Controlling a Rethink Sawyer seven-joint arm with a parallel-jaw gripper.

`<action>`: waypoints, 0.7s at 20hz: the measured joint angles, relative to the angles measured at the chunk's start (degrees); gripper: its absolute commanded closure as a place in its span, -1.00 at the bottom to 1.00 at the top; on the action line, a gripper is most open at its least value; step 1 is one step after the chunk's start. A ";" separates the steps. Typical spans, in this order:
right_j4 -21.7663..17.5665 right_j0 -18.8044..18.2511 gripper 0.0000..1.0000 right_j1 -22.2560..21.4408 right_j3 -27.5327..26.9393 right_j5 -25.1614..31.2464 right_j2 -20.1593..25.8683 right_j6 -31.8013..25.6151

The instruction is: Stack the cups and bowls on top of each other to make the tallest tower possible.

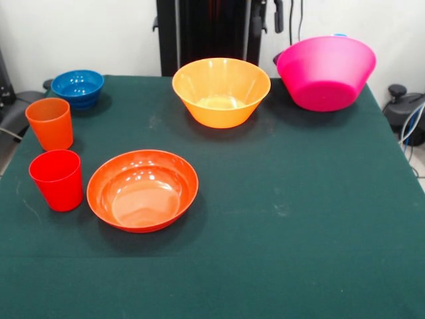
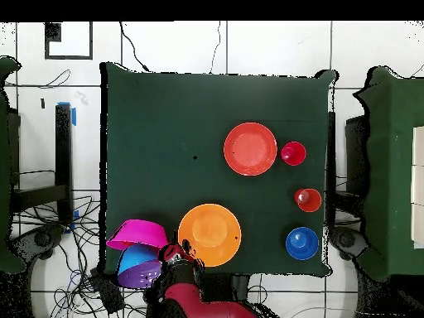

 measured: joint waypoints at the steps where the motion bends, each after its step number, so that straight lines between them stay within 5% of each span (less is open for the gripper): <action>1: 0.00 0.35 -1.00 0.27 0.28 0.01 -0.22 0.00; 14: 0.05 2.27 -1.00 6.62 0.45 -2.91 -1.12 0.00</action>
